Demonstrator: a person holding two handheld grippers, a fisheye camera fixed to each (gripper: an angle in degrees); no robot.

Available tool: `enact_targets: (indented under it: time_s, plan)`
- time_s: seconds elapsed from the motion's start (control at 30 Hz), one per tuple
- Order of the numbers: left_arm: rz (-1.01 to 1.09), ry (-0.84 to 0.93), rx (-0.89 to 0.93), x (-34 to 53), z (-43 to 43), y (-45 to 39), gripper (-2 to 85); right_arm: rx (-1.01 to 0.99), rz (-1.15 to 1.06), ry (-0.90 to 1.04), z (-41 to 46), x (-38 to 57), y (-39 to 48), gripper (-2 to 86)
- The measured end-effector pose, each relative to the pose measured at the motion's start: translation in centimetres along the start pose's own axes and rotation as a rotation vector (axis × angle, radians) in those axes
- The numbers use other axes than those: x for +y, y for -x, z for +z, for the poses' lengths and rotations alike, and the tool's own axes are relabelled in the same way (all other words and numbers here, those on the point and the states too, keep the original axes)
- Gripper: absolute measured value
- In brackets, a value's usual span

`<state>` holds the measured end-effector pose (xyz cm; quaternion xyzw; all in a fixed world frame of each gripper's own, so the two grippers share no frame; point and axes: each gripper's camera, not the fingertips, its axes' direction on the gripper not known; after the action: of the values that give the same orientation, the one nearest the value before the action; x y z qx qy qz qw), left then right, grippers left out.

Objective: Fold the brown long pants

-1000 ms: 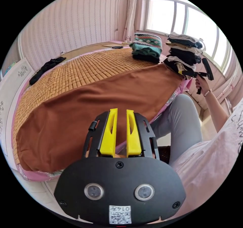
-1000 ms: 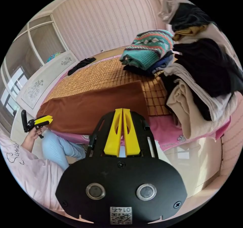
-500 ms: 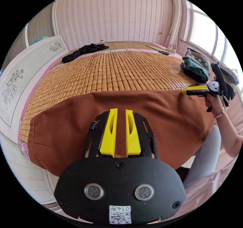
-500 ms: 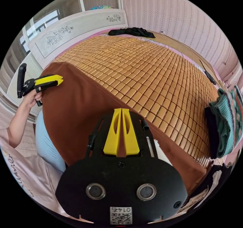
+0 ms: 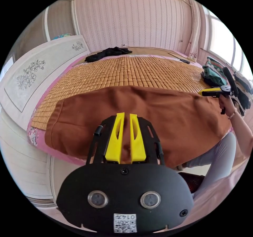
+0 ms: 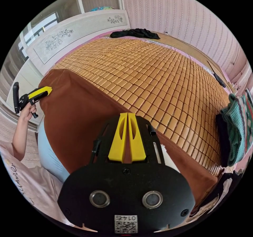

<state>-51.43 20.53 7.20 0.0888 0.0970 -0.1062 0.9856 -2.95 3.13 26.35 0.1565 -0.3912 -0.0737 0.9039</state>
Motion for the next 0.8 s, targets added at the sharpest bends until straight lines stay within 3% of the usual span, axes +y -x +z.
enact_targets:
  time_s: [0.1, 0.17, 0.4, 0.53, 0.7, 0.8]
  plan:
    - [-0.152, 0.009, -0.087, 2.4, -1.7, 7.0, 5.3, -0.121, -0.122, -0.007, 1.5, -1.7, 4.2, -0.1]
    - [-0.201, -0.009, 0.022, 3.0, -2.5, 10.6, 5.6, -0.188, -0.225, -0.012, 3.5, -3.8, 8.5, 0.2]
    - [-0.386, -0.158, -0.077, 3.0, -5.3, 18.6, 10.5, -0.164, -0.406, 0.0, 10.0, -11.0, 20.1, 8.1]
    - [-0.387, -0.068, -0.009, 2.3, -1.7, 20.6, 11.0, -0.124, -0.449, 0.051, 14.6, -14.1, 24.2, 8.4]
    - [-0.349, -0.079, 0.113, 2.0, -0.2, 23.1, 3.7, -0.081, -0.395, 0.152, 20.4, -16.1, 24.4, 4.7]
    - [-0.237, -0.068, 0.014, 1.2, -1.5, 22.5, 2.9, -0.106, -0.383, 0.132, 20.7, -16.9, 24.2, 1.4]
